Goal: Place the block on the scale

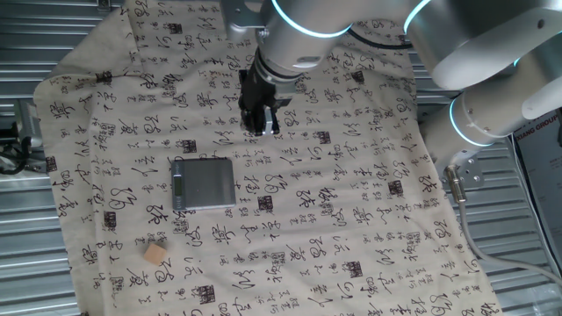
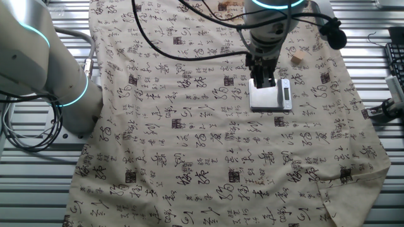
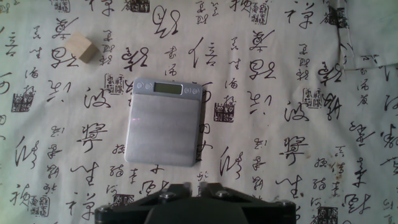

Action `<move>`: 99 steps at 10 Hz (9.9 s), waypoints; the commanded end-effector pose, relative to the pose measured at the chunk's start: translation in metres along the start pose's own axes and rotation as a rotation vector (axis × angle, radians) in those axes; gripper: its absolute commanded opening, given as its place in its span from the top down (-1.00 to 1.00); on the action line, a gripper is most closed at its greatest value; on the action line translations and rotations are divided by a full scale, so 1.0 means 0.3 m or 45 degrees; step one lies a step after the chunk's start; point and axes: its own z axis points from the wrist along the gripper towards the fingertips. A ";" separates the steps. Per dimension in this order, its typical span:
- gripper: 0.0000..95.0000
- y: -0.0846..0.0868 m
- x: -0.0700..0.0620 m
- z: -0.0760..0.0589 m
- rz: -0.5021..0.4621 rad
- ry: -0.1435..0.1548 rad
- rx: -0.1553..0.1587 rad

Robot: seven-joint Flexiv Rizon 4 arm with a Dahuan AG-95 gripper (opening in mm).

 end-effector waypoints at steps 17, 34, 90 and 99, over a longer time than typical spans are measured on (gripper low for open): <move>1.00 0.057 -0.083 0.099 -0.034 0.028 -0.001; 1.00 0.188 -0.231 0.184 -0.072 0.032 0.004; 1.00 0.328 -0.276 0.241 -0.578 0.048 -0.027; 1.00 0.384 -0.366 0.298 -0.582 0.029 -0.077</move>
